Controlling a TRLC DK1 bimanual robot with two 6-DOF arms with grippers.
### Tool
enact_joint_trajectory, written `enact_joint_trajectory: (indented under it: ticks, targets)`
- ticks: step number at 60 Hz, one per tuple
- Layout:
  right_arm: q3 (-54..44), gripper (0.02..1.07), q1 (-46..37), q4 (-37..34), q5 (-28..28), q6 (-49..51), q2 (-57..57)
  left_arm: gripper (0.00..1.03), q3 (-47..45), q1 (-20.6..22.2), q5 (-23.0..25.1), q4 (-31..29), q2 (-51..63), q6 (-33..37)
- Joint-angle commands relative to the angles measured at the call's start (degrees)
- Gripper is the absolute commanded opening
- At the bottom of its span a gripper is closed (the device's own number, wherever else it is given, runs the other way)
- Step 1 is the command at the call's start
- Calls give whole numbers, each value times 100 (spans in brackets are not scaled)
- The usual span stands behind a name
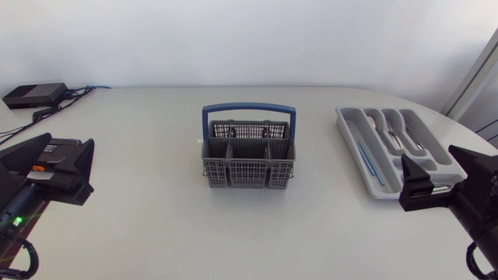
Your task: Unload the cutlery basket into the drawer organizer.
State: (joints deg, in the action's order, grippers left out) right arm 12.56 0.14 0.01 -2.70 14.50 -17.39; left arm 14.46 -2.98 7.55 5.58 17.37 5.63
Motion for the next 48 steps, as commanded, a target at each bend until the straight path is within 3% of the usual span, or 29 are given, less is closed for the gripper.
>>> enact_joint_trajectory:
  ticks: [1, 31, 48]
  targets:
    - [-277, 103, -28, -19, 57, -367, 265, 99, -290, 67, -116, -69, -268, -205]
    - [-1246, 103, -14, -1, 268, -1439, 1724, 99, -1434, 296, -749, -553, -1722, -559]
    - [-1256, 103, -14, -1, 270, -1450, 1739, 99, -1446, 298, -755, -558, -1737, -563]
